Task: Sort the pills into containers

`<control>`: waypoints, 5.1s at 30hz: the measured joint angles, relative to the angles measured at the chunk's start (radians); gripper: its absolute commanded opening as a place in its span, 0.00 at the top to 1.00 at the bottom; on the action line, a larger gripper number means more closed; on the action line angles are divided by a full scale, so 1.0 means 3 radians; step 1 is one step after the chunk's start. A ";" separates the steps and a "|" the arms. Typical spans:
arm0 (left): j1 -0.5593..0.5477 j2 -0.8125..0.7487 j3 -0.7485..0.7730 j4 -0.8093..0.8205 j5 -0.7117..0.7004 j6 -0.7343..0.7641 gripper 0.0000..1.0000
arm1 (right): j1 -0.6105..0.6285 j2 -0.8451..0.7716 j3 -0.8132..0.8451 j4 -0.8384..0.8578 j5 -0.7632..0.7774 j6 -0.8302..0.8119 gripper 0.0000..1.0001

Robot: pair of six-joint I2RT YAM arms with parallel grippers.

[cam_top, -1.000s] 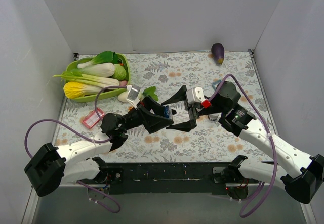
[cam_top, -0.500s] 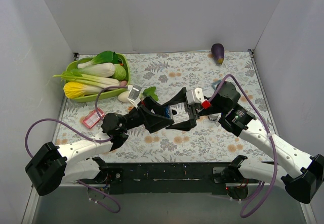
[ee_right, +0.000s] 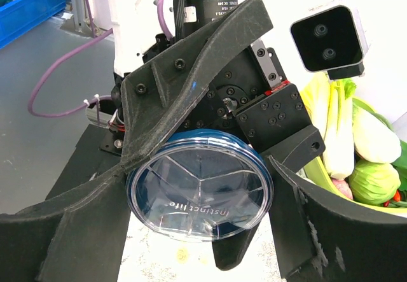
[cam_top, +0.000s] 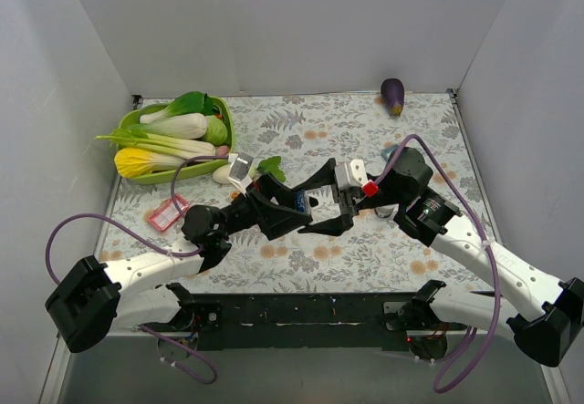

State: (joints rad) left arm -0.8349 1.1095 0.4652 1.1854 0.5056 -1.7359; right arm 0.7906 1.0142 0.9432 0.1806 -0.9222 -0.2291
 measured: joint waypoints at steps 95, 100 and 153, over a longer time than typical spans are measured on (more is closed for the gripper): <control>0.0305 -0.0203 -0.0014 -0.0375 0.0286 -0.0599 0.13 | 0.0361 0.0139 0.0422 -0.1218 0.0388 -0.1723 0.89; 0.0308 -0.0196 -0.0014 -0.0397 0.0287 -0.0607 0.26 | 0.0366 0.0139 0.0423 -0.1221 0.0385 -0.1794 0.84; 0.0212 -0.0577 -0.0014 -0.0793 0.0299 0.0209 0.19 | 0.0317 0.0170 0.0065 -0.0067 0.0356 0.0234 0.71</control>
State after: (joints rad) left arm -0.7712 0.9363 0.4610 0.9474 0.5953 -1.6733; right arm 0.8856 1.0653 0.9627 0.1604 -0.8154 -0.1589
